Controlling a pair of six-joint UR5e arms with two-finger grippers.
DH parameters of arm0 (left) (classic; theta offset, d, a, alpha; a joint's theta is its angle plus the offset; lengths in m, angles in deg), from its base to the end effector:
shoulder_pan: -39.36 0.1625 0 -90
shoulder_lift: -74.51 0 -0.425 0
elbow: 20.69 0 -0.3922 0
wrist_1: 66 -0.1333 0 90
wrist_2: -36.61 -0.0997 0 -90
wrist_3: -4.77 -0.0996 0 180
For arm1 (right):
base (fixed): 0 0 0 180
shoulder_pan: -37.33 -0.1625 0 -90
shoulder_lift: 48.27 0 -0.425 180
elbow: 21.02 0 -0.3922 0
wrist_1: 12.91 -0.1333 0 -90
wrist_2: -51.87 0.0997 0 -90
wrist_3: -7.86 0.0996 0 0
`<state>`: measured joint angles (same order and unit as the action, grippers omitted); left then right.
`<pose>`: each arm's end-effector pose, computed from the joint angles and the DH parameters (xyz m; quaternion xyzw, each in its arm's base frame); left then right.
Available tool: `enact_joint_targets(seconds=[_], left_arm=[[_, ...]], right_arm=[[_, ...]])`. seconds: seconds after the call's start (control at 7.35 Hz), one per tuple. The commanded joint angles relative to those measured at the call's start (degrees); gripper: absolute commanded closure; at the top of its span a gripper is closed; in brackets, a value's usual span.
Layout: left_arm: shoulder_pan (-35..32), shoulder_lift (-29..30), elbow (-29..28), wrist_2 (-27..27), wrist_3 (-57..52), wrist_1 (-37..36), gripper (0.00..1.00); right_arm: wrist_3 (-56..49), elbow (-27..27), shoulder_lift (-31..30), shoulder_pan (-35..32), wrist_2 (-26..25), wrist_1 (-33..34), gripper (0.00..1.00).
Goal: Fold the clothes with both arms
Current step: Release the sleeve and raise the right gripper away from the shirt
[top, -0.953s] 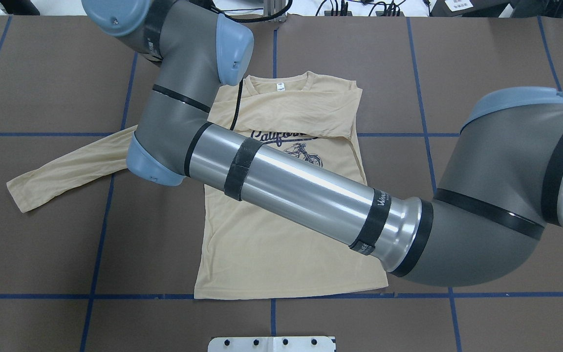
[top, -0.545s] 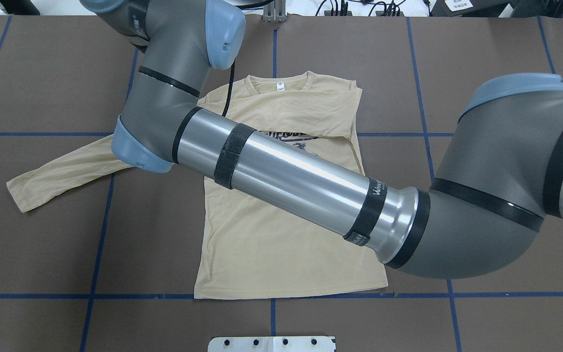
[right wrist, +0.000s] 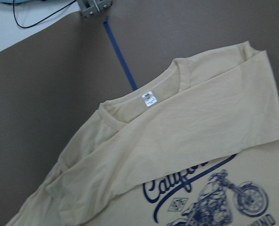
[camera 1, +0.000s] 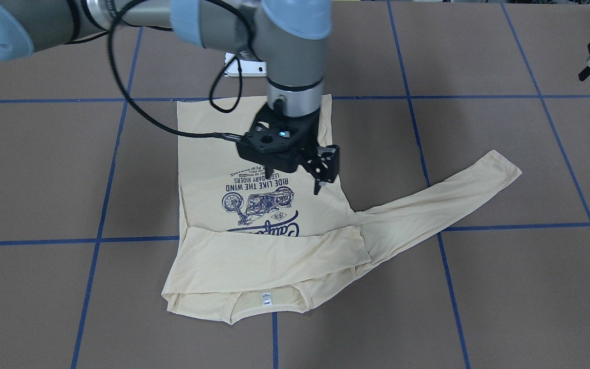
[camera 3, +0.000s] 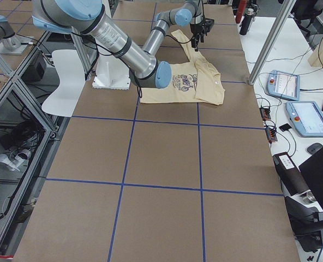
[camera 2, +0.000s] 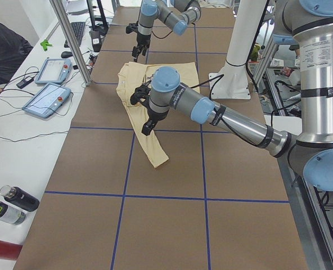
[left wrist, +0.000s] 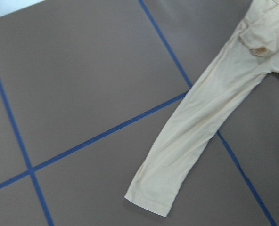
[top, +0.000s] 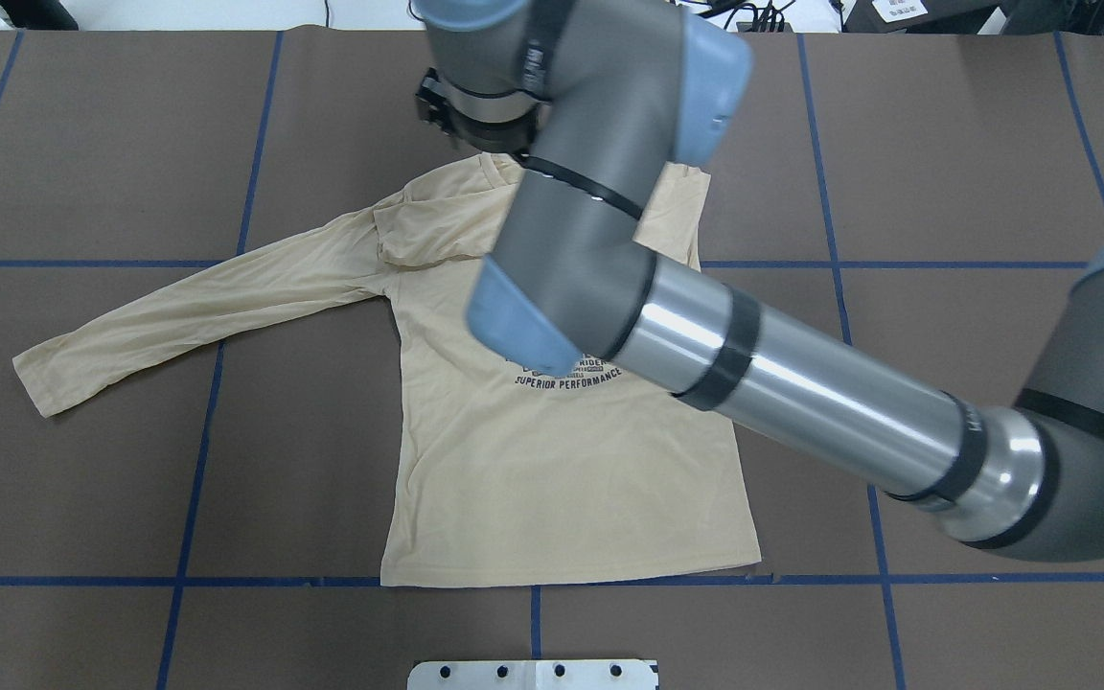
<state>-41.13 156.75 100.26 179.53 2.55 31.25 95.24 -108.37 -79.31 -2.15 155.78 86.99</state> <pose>0.0162 -0.4226 0.4304 0.2072 0.4440 0.2046 0.8474 -0.4866 -0.5425 0.0498 0.0366 -0.4050 0.2432 0.8806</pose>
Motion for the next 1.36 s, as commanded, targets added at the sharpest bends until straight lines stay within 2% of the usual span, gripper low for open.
enact_joint_targets(seconds=[0.0, 0.14, 0.27, 0.41, 0.54, 0.68, 0.95, 1.23], left_arm=[[7.69, -0.33, -0.28, -4.54, 4.91, 1.63, 0.0], [11.72, -0.41, -0.45, -10.5, 9.39, 4.42, 0.0], [14.63, -1.37, -0.98, -13.87, 13.87, 7.15, 0.0], [15.71, -3.04, -2.46, -13.99, 16.53, 11.7, 0.0], [16.93, -5.14, -3.87, -15.47, 19.95, 18.27, 0.0], [19.82, -6.73, -5.1, -19.4, 24.5, 24.42, 0.0], [25.8, -7.09, -10.88, -23.64, 30.59, 33.76, 0.0], [34.48, -6.92, -14.59, -30.74, 38.84, 38.09, 0.01]], right_arm=[[-14.19, -18.75, -19.07, -6.98, 8.99, 1.17, 0.0], [-23.05, -23.87, -26.55, -9.97, 10.94, 1.09, 0.0], [-30.71, -26.88, -32.71, -13.13, 14.09, 1.0, 0.0], [-37.14, -28.39, -37.39, -16.04, 16.74, 0.48, 0.0], [-44.25, -29.1, -41.87, -19.37, 18.85, 0.38, 0.0], [-51.37, -29.11, -46.35, -22.97, 20.7, -0.83, 0.0], [-63.7, -28.85, -57.07, -29.4, 25.8, -7.23, 0.0], [-64.01, -28.67, -58.79, -29.86, 27.13, -9.2, 0.0]])
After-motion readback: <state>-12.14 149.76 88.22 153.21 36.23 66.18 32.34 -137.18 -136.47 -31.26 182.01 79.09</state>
